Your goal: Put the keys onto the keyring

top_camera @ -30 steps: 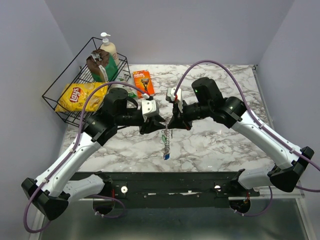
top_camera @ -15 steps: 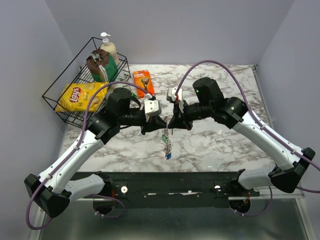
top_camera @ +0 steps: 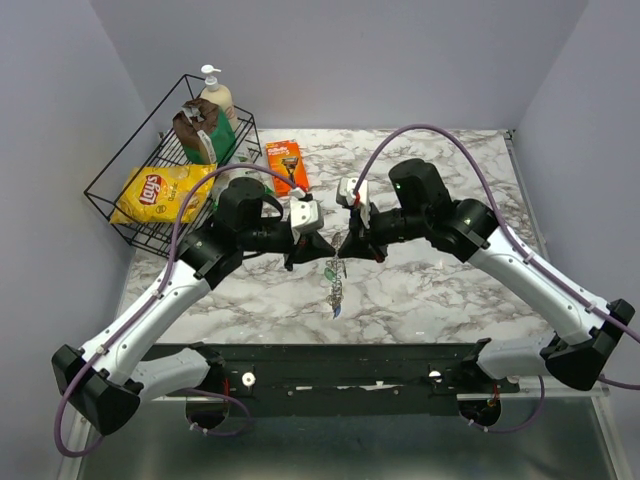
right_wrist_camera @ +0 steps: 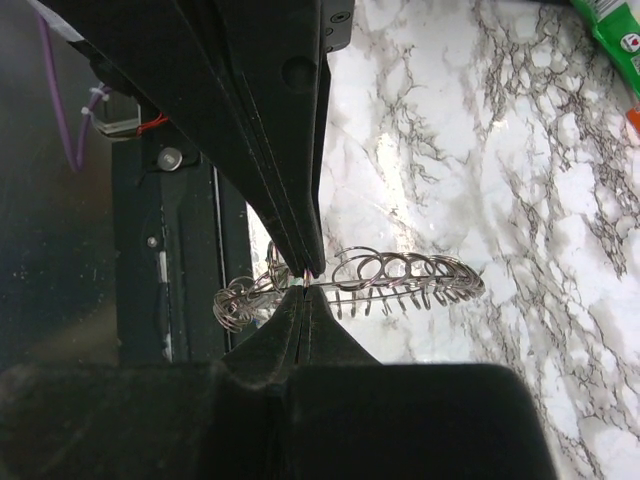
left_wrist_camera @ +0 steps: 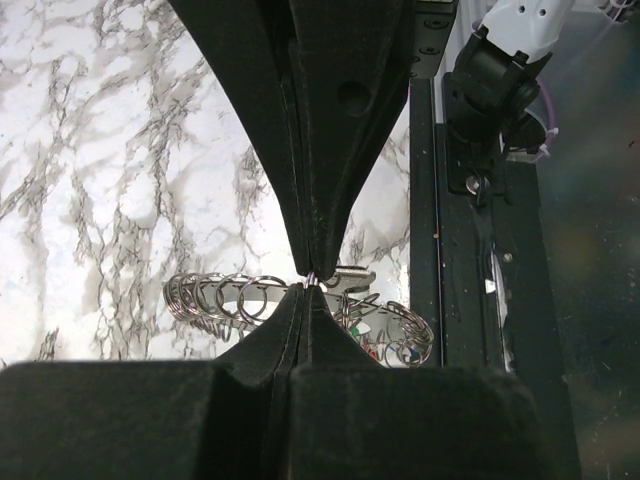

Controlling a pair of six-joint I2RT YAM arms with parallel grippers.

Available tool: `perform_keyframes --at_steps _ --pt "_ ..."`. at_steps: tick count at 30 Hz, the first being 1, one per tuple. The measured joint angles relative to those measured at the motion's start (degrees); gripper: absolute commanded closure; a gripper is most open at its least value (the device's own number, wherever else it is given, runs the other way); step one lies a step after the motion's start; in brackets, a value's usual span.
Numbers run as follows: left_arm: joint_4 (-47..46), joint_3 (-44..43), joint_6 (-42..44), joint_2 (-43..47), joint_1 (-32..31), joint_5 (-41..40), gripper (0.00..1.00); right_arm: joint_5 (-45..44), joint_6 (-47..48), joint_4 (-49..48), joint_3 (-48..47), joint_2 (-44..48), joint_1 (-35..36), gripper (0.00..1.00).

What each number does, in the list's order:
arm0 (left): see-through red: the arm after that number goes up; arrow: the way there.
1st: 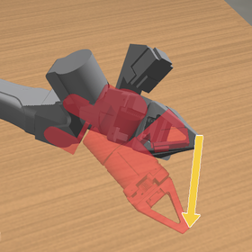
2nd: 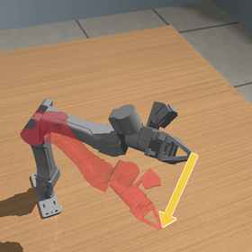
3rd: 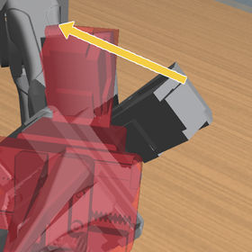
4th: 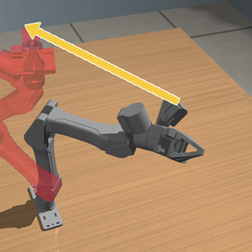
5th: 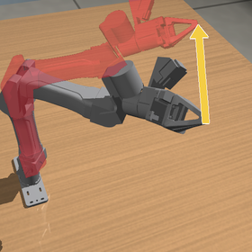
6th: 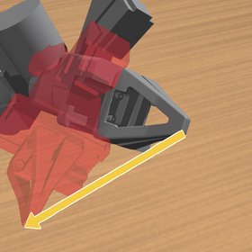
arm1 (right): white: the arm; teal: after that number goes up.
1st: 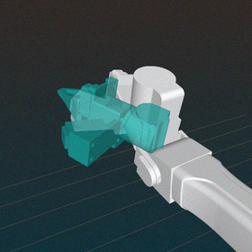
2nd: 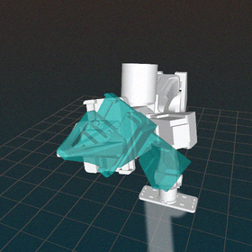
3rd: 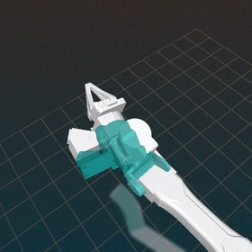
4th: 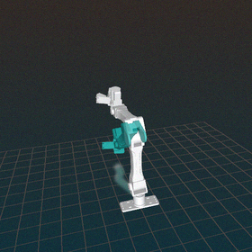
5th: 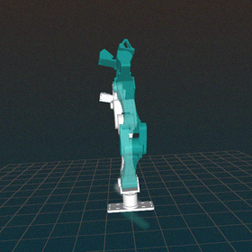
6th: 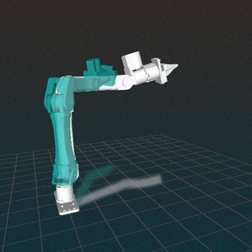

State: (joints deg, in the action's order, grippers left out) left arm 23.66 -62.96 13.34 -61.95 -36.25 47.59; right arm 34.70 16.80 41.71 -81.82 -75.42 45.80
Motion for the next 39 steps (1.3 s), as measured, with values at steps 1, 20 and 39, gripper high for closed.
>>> perform_keyframes --at_steps 1,20,39 --pt "-1.36 0.85 -0.70 0.42 0.00 0.02 1.00 -0.20 -0.24 -0.35 0.42 0.28 0.00 0.93" --pt "-42.21 25.75 -18.45 14.47 -0.17 -0.76 1.00 -3.85 -4.87 -15.12 8.20 11.28 -0.15 0.32" --pt "-81.99 38.73 -32.50 17.81 -0.22 -3.15 1.00 9.81 -7.39 -23.15 13.86 16.17 -3.23 0.37"
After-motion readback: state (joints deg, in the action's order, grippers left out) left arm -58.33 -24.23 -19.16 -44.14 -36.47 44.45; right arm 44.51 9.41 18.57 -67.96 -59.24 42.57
